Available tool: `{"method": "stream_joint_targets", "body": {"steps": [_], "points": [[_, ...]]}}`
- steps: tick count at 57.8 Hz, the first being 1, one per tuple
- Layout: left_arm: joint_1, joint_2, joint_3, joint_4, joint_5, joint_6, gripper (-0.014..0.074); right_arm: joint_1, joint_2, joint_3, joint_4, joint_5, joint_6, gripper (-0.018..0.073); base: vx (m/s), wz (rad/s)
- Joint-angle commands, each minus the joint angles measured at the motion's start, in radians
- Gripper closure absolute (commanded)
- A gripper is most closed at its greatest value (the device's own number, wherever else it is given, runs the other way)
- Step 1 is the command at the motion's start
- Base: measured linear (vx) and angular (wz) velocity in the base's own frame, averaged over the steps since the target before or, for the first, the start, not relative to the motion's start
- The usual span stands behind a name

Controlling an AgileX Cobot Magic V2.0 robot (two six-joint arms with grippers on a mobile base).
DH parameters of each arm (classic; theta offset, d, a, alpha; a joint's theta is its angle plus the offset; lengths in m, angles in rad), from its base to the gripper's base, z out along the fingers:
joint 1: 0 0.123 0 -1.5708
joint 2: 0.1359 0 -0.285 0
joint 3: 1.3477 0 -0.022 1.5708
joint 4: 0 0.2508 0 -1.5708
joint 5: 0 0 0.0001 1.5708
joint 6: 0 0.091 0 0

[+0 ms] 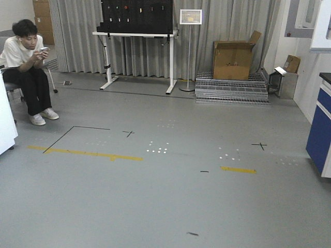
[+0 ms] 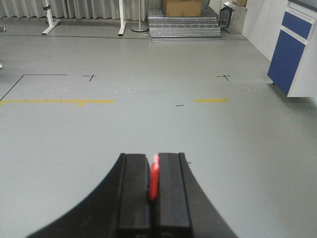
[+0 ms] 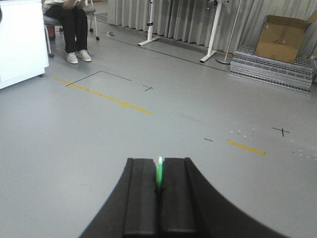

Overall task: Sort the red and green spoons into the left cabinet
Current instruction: 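Drive the base across the room to the white cabinet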

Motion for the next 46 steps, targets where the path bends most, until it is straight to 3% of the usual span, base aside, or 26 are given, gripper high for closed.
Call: {"method": "stream_joint_targets", "body": {"steps": [1, 46], "points": [[-0.008, 0.001, -0.029, -0.020, -0.042, -0.001, 0.0596, -0.003, 0.005, -0.034, 0.000, -0.084, -0.002, 0.0557, 0.66, -0.03], [-0.008, 0.001, -0.029, -0.020, -0.041, -0.001, 0.0596, -0.003, 0.005, -0.034, 0.000, -0.084, -0.002, 0.0557, 0.69, 0.01]]}}
